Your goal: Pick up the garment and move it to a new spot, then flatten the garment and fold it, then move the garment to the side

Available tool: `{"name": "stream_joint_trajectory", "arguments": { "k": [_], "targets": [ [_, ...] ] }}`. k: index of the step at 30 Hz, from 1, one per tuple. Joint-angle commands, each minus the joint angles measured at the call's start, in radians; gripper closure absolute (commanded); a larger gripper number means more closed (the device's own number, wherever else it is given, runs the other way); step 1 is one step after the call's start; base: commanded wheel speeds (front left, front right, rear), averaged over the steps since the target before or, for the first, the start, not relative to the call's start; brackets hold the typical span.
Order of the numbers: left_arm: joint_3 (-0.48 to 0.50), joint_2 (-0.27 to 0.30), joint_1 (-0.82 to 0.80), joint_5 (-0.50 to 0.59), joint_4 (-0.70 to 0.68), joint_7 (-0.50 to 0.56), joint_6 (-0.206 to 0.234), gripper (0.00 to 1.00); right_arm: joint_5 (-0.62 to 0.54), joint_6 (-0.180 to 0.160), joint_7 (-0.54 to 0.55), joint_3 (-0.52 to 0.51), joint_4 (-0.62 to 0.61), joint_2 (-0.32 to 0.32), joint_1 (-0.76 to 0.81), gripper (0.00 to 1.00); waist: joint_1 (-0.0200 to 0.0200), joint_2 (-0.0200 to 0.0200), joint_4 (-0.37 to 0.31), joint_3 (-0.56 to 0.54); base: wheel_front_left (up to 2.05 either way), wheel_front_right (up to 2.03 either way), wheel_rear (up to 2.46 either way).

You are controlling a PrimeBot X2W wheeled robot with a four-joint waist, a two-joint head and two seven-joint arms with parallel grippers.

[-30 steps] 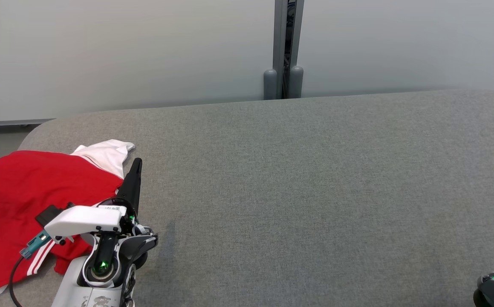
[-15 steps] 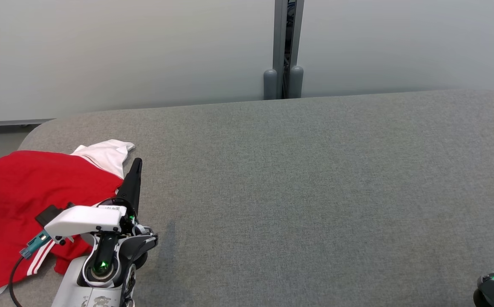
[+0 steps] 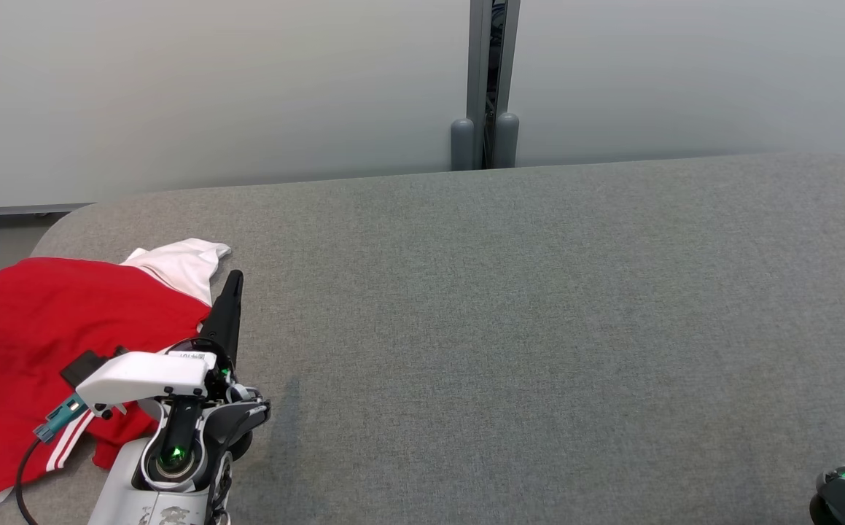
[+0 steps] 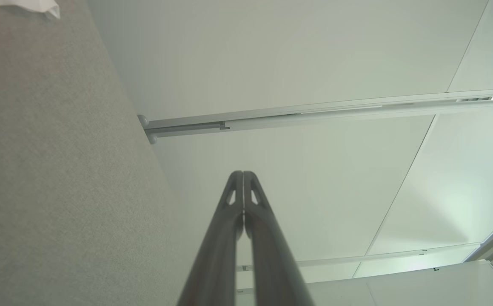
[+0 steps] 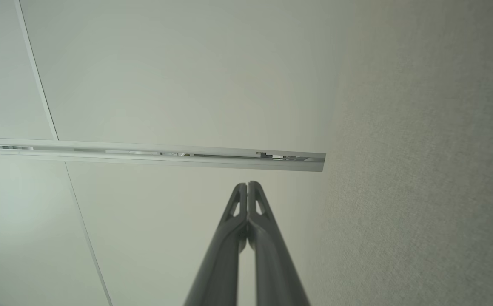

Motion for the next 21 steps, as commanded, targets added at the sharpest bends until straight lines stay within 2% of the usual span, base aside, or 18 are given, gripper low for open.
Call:
{"name": "stream_joint_trajectory", "arguments": {
  "k": [1,9,10,13,21],
  "targets": [
    [0.002,0.004,-0.008,0.002,0.000,0.000,-0.005,1.00,-0.005,0.000,0.003,0.000,0.000,-0.004,-0.010,1.00,0.0000,0.0000,0.000,0.000,0.00,0.00,0.00],
    [0.002,0.004,-0.008,0.003,0.000,0.000,-0.005,1.00,-0.005,0.000,0.003,0.000,0.000,-0.004,-0.010,1.00,0.0000,0.0000,0.000,0.000,0.00,0.00,0.00],
    [0.000,0.000,0.002,0.000,0.002,0.000,0.000,0.00,0.000,0.000,0.000,0.000,0.002,0.001,0.001,0.00,0.0000,0.0000,0.000,0.000,0.00,0.00,0.00],
    [-0.005,-0.004,0.037,-0.002,0.022,-0.001,0.001,0.00,0.000,0.000,-0.001,0.003,0.026,0.018,0.021,0.00,0.0001,0.0000,0.000,0.000,0.00,0.00,0.00],
    [-0.019,-0.004,0.066,0.007,-0.020,-0.032,0.000,0.00,-0.016,0.000,-0.037,0.062,0.016,0.015,0.018,0.00,0.0001,0.0000,-0.001,-0.002,0.00,0.00,0.00]
  ]
}}
